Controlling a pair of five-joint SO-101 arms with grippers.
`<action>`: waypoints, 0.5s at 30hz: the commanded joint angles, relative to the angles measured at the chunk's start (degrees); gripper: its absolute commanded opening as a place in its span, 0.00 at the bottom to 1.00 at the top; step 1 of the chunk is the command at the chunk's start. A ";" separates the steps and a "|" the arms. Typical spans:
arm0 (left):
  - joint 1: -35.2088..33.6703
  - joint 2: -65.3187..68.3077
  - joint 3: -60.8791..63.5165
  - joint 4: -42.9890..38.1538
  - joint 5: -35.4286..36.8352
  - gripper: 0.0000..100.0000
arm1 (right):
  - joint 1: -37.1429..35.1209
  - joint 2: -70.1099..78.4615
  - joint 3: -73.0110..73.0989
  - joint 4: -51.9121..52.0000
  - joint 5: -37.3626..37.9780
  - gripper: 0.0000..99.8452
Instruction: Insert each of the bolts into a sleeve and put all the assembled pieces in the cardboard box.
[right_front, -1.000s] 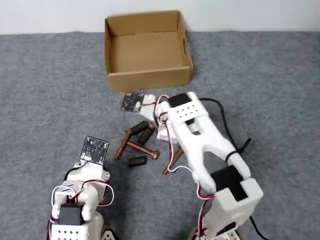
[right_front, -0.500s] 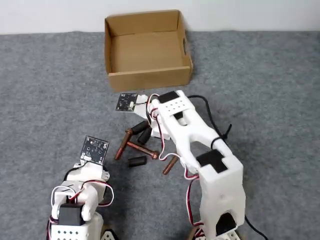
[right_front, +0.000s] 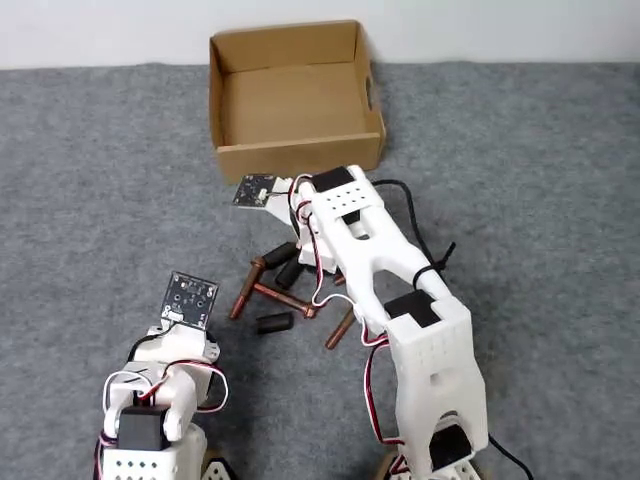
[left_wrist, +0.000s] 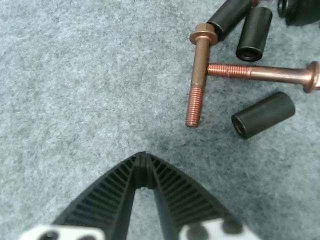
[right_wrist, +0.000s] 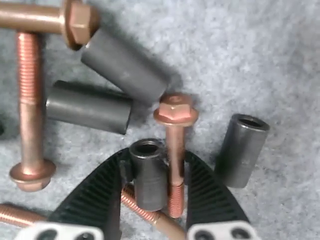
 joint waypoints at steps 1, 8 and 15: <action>-0.09 -0.26 -0.13 0.35 -0.26 0.01 | 1.10 -2.51 -1.41 1.27 -0.79 0.01; -0.09 -0.26 -0.13 0.35 -0.26 0.01 | 1.45 -7.78 -1.49 6.55 -0.88 0.01; -0.09 -0.26 -0.13 0.35 -0.26 0.01 | 1.54 -12.70 -1.49 10.95 -3.69 0.01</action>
